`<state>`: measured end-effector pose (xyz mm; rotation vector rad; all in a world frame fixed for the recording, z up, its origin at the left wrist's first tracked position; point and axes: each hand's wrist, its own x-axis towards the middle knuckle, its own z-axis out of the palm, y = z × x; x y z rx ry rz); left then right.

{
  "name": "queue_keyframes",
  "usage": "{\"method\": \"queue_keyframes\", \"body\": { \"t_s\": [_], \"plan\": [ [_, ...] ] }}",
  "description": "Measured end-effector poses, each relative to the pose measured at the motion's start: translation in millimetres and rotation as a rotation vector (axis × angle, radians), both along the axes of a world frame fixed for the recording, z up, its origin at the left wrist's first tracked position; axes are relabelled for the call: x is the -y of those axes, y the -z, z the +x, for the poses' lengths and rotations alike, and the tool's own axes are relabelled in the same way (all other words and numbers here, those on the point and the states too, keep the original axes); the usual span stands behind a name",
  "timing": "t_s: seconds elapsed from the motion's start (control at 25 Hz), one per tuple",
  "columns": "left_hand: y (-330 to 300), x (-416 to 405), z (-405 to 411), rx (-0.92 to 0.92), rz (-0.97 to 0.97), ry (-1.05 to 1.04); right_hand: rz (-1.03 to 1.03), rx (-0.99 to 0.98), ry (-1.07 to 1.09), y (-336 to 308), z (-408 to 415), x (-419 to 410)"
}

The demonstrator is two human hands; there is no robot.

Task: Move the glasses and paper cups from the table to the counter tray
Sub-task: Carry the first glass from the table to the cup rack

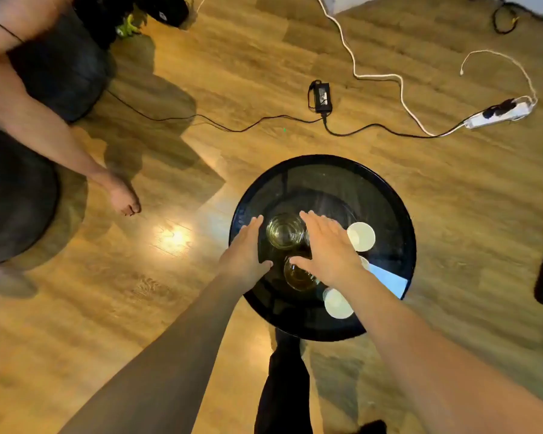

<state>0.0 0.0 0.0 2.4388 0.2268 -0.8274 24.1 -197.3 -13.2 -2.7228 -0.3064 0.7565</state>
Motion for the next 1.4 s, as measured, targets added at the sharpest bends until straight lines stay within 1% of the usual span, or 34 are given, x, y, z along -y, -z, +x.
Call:
{"method": "queue_keyframes", "body": {
  "t_s": [0.16, 0.28, 0.4, 0.48, 0.56, 0.64, 0.72, 0.76, 0.84, 0.88, 0.92, 0.96, 1.04, 1.12, 1.24, 1.32, 1.4],
  "plan": [
    [53.7, -0.6, 16.0, -0.072, -0.08, 0.032, -0.065, -0.042, -0.053, 42.1, 16.8, -0.9],
    [79.9, 6.1, 18.1, -0.04, -0.159, -0.029, -0.056, -0.037, -0.041, 57.4, 18.7, 0.9],
    [91.0, 7.2, 25.6, -0.015, -0.212, -0.065, 0.01, -0.049, 0.02, 59.7, 22.7, 0.5],
    [93.5, 6.0, 28.6, 0.01, -0.255, -0.06, 0.002, -0.043, 0.021, 59.9, 23.2, -2.4],
    [88.6, 0.5, 30.6, 0.014, -0.307, -0.047, 0.007, -0.044, 0.025, 56.1, 24.4, -4.1],
    [77.9, -7.1, 34.5, 0.017, -0.36, -0.059, 0.058, -0.055, 0.05, 50.7, 24.7, -3.4],
    [55.6, -13.5, 41.7, 0.013, -0.409, -0.11, 0.189, -0.101, 0.141, 33.5, 25.5, -1.9],
    [39.0, -15.4, 46.1, 0.008, -0.433, -0.145, 0.313, -0.138, 0.232, 20.2, 25.6, -2.5],
    [-4.0, -16.1, 53.6, 0.0, -0.511, -0.212, 0.631, -0.235, 0.457, -14.5, 23.9, -5.9],
    [-26.5, -14.5, 55.8, -0.004, -0.579, -0.254, 0.752, -0.268, 0.546, -34.7, 22.7, -7.6],
    [-48.3, -11.3, 58.1, -0.012, -0.658, -0.302, 0.823, -0.282, 0.603, -54.0, 21.9, -9.1],
    [-70.4, -5.9, 59.6, -0.014, -0.728, -0.342, 0.857, -0.276, 0.629, -72.2, 20.4, -9.5],
    [-123.1, 13.2, 62.6, 0.006, -0.825, -0.365, 0.864, -0.214, 0.625, -121.5, 13.8, -5.7],
    [-177.2, 40.2, 65.7, 0.013, -0.934, -0.34, 0.855, -0.096, 0.645, -174.5, 6.7, 3.8],
    [-252.4, 86.4, 62.8, 0.006, -1.084, -0.252, 0.895, 0.134, 0.744, -245.1, -11.7, 30.4],
    [-287.1, 115.3, 56.0, 0.015, -1.113, -0.154, 0.888, 0.228, 0.793, -275.3, -26.4, 48.4],
    [-310.1, 149.0, 44.0, 0.031, -1.103, -0.092, 0.849, 0.307, 0.856, -299.6, -48.9, 71.5]
  ]
}}
